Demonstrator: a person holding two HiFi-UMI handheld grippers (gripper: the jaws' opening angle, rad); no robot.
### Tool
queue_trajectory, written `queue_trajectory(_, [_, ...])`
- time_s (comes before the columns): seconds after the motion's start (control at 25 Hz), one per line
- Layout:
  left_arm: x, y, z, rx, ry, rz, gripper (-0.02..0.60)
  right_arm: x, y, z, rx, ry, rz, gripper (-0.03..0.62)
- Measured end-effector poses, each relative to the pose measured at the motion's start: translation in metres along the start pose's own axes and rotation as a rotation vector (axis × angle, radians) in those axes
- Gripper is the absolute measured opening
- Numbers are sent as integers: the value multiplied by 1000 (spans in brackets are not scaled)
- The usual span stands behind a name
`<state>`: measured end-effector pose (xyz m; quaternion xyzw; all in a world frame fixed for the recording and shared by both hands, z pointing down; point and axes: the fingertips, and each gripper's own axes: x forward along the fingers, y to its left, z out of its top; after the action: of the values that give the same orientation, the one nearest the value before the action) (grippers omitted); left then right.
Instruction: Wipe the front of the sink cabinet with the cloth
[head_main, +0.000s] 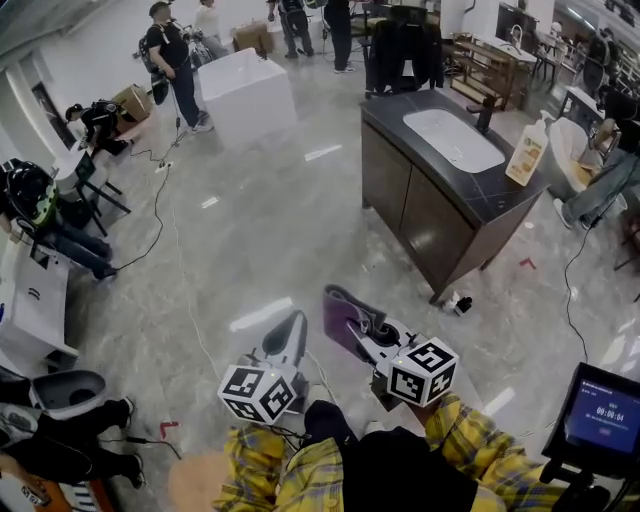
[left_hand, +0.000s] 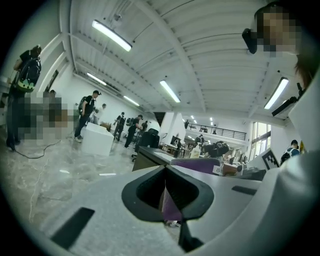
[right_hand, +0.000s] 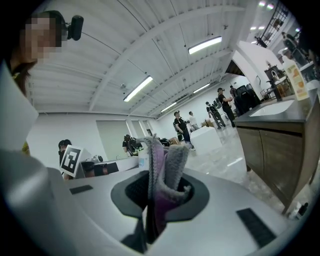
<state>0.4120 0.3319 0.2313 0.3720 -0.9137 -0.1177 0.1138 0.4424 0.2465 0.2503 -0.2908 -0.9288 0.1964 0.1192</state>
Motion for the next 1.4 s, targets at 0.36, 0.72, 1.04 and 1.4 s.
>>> queue_trajectory(0.36, [29, 71, 31, 13, 10, -83, 6, 82, -7, 12, 3, -9, -49, 43])
queue_trajectory(0.72, [50, 149, 48, 13, 34, -95, 6, 160, -17, 18, 9, -11, -76, 43])
queue_trajectory(1.04, [56, 207, 62, 5, 48, -85, 6, 223, -17, 21, 19, -10, -77, 43])
queue_trajectory(1.4, [56, 257, 65, -17, 44, -60, 6, 271, -14, 13, 21, 11, -67, 43])
